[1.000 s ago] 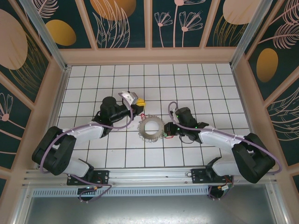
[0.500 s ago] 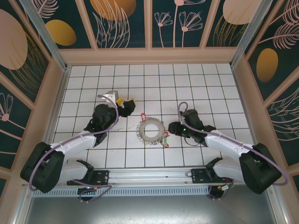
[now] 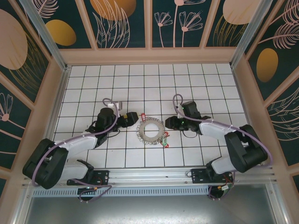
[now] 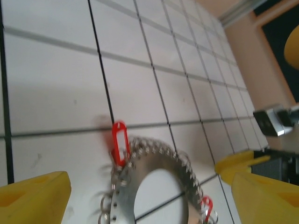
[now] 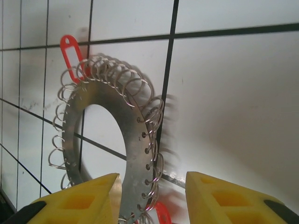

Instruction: Put the keys on the keyring

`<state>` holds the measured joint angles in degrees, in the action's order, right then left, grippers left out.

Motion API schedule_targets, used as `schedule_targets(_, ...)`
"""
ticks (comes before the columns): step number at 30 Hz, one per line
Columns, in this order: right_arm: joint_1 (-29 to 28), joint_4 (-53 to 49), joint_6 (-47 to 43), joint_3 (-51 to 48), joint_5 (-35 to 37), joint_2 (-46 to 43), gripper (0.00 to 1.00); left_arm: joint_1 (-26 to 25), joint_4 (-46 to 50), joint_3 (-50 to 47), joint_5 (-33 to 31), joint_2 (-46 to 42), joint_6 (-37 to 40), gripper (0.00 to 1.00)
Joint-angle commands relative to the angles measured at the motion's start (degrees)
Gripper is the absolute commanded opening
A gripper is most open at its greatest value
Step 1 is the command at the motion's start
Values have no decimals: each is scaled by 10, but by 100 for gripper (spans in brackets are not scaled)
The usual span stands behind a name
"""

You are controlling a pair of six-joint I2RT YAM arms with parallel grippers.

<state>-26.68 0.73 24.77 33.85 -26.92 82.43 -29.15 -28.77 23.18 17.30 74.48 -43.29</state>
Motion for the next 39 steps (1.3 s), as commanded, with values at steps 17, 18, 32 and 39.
schedule_targets(17,-6,34,-37,48,-92,110,35,1,11,50,160,154,-23,75)
schedule_targets(18,-6,35,-37,49,-94,114,35,1,11,51,164,161,-23,73)
schedule_targets(32,-18,51,-31,54,-102,122,27,0,14,62,170,178,-16,69)
schedule_targets(39,-19,62,-23,56,-98,121,14,0,25,74,157,175,-10,68)
